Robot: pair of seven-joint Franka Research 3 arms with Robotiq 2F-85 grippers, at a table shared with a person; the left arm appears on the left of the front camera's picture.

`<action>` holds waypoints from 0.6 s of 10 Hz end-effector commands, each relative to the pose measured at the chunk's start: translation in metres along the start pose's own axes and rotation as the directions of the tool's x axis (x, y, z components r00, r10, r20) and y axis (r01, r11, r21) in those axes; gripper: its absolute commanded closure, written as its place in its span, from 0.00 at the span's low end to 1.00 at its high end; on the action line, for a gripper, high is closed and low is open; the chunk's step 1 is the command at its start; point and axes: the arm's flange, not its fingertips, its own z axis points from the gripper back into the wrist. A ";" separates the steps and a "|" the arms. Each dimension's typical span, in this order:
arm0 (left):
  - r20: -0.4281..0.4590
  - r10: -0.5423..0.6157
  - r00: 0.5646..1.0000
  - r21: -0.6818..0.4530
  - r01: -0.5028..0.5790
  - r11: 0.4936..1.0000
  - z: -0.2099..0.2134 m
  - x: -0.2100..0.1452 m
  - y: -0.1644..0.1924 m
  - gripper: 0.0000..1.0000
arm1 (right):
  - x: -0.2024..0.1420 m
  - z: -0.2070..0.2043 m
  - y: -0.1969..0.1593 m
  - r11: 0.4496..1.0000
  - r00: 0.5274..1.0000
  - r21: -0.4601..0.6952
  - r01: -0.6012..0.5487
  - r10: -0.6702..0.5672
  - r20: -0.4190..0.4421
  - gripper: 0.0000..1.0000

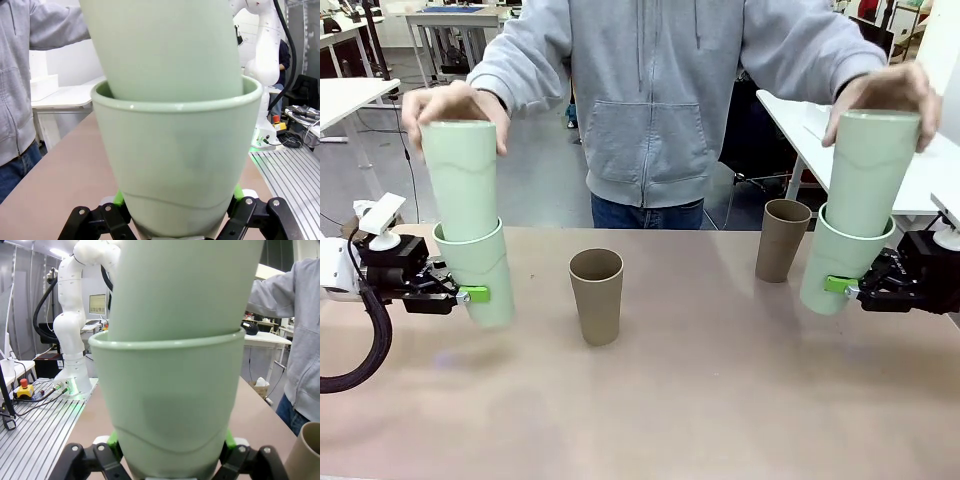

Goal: Stack the cups and store them in the basket.
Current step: Place the stack of Reusable plastic cups into the Pantry Basket.

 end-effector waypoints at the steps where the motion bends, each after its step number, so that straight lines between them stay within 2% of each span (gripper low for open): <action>1: -0.004 -0.003 1.000 -0.007 0.003 1.000 0.000 0.003 0.001 0.15 | 0.006 -0.001 -0.002 1.000 1.000 -0.013 -0.015 0.015 0.006 0.17; 6: -0.004 -0.003 1.000 -0.007 0.003 1.000 0.000 0.003 0.001 0.15 | 0.006 -0.001 -0.002 1.000 1.000 -0.013 -0.015 0.015 0.006 0.17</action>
